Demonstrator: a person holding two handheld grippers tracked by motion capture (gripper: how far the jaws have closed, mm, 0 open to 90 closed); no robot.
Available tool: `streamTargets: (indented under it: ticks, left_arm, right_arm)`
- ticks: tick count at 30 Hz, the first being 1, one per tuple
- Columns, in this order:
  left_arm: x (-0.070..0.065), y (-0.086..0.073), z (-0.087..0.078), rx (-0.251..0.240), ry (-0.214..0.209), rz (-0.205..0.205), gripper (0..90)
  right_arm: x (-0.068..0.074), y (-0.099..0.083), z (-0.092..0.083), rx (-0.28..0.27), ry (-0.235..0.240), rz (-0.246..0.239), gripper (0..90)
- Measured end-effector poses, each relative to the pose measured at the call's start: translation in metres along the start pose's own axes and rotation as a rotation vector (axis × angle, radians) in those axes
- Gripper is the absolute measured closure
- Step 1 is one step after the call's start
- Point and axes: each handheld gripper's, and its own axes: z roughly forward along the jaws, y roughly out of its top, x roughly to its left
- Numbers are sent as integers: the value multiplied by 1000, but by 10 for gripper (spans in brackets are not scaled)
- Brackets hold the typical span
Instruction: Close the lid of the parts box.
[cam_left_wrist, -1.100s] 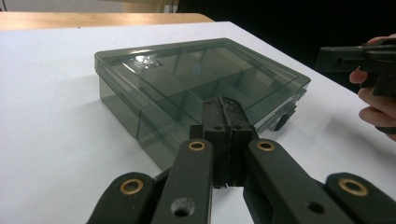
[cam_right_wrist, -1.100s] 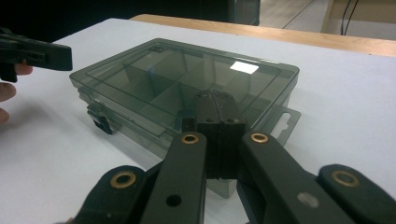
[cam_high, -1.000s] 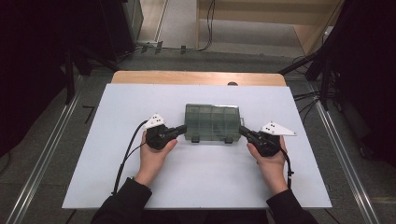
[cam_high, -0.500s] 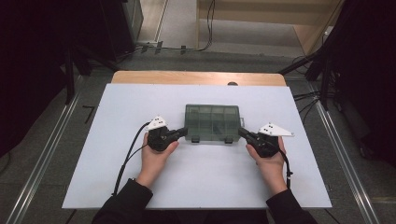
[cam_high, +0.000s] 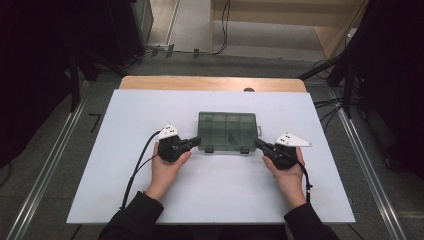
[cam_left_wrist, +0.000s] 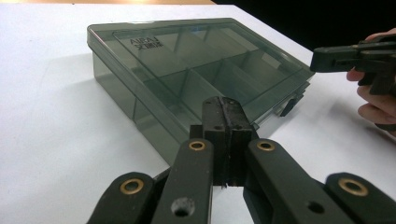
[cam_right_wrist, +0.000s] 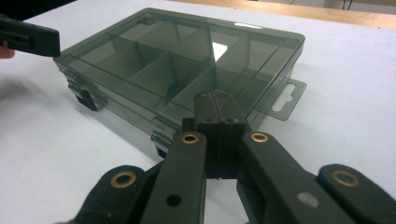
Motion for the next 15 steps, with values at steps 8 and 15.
streamTargets:
  ticks: [8,15]
  left_arm:
    - [0,0,-1,-1,-1,-10,900]
    - [-1,1,-8,-64,-53,-21,522]
  right_arm:
    - [0,-1,1,-11,3,-2,876]
    - [-4,-1,-4,-50,56,20,522]
